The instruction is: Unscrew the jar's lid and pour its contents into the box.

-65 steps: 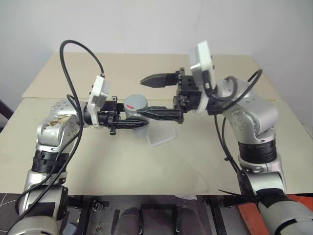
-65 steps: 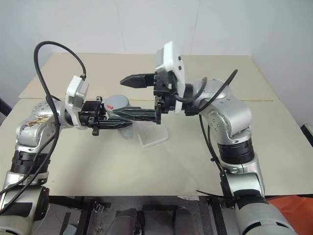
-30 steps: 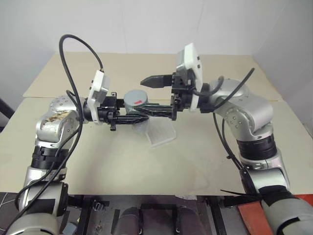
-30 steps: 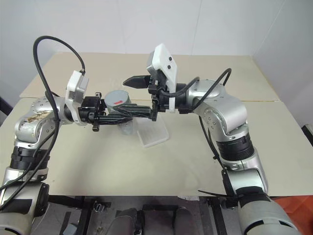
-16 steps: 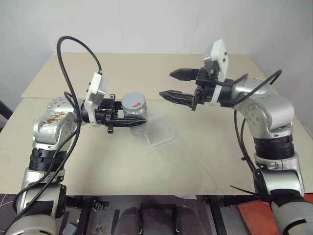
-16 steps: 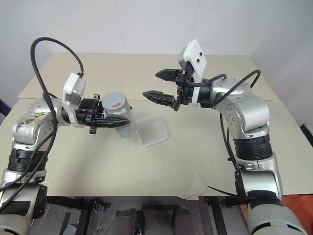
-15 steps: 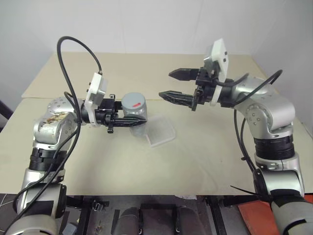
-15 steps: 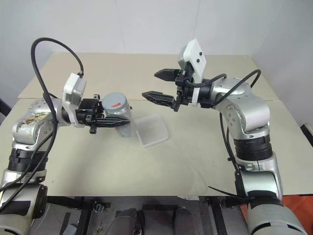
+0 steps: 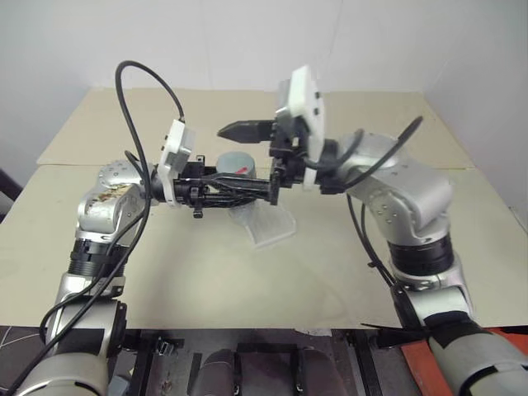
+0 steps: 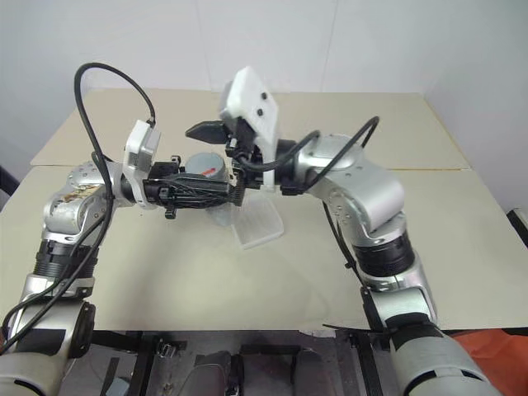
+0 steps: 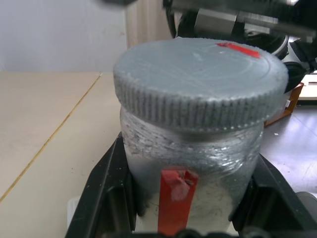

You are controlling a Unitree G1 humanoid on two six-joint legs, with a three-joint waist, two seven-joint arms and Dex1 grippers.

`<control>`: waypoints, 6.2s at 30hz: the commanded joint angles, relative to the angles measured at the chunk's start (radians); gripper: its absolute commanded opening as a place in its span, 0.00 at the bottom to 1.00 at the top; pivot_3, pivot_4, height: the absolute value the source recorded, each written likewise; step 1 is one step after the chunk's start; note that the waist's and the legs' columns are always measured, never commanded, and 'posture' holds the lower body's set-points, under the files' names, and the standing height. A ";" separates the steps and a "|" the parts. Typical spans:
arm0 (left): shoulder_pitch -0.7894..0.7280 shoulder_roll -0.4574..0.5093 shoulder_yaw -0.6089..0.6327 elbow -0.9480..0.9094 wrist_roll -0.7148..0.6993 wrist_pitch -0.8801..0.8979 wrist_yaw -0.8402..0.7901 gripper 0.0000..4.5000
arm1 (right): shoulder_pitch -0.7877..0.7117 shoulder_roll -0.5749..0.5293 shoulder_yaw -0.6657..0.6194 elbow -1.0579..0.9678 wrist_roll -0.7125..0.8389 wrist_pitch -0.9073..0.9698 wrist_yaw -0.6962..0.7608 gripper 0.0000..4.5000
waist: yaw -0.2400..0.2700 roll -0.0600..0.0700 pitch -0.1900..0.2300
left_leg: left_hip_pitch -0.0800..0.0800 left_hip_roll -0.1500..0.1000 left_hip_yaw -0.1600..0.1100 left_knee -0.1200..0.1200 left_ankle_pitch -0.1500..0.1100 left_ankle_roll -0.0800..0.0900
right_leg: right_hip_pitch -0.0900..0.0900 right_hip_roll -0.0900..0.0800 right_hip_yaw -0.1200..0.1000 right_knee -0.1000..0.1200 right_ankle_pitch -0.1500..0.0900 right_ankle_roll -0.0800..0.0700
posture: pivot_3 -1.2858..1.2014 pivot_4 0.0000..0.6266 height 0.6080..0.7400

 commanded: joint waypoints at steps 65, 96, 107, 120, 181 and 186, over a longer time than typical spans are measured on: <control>-0.031 0.025 0.024 -0.022 -0.003 0.001 0.003 0.43 | -0.068 0.022 -0.036 0.050 0.034 0.009 0.039 0.98 | 0.003 0.000 0.000 | -0.001 0.000 0.000 0.000 0.000 0.000 | 0.000 0.000 -0.001 0.000 0.000 0.000 | 0.52 0.24 1.00; -0.007 0.061 0.031 -0.060 -0.021 0.020 0.004 0.43 | -0.022 -0.074 -0.134 0.174 -0.048 -0.060 0.054 0.98 | 0.001 0.000 0.000 | -0.001 0.000 0.000 0.000 0.000 0.000 | 0.000 0.000 -0.001 0.000 0.000 0.000 | 0.52 0.24 1.00; 0.001 0.063 0.028 -0.068 -0.028 0.027 0.000 0.43 | 0.002 -0.149 -0.149 0.176 -0.028 -0.063 0.046 0.98 | 0.001 0.000 0.000 | -0.001 0.000 0.000 0.000 0.000 0.000 | 0.000 0.000 0.000 0.000 0.000 0.000 | 0.52 0.24 1.00; 0.004 0.054 0.038 -0.055 -0.018 0.021 0.006 0.43 | 0.034 -0.204 -0.172 0.128 -0.014 -0.047 0.079 0.98 | -0.001 0.000 0.000 | -0.001 0.001 0.000 0.000 0.000 0.000 | -0.001 0.000 0.000 0.000 0.000 0.000 | 0.52 0.24 1.00; 0.033 0.047 0.035 -0.056 0.003 -0.010 0.044 0.43 | -0.055 -0.099 -0.188 0.115 0.017 0.084 -0.111 0.61 | 0.003 0.000 0.000 | -0.001 0.000 0.000 0.000 0.000 0.001 | 0.000 0.000 -0.001 -0.001 0.000 0.000 | 0.52 0.24 1.00; 0.060 0.077 0.081 -0.067 0.000 -0.007 0.099 0.43 | 0.187 -0.185 -0.159 0.108 -0.148 -0.078 -0.146 0.61 | 0.002 -0.001 0.000 | -0.001 0.000 0.000 0.000 0.000 0.001 | 0.000 -0.001 0.000 -0.001 0.000 0.001 | 0.52 0.24 1.00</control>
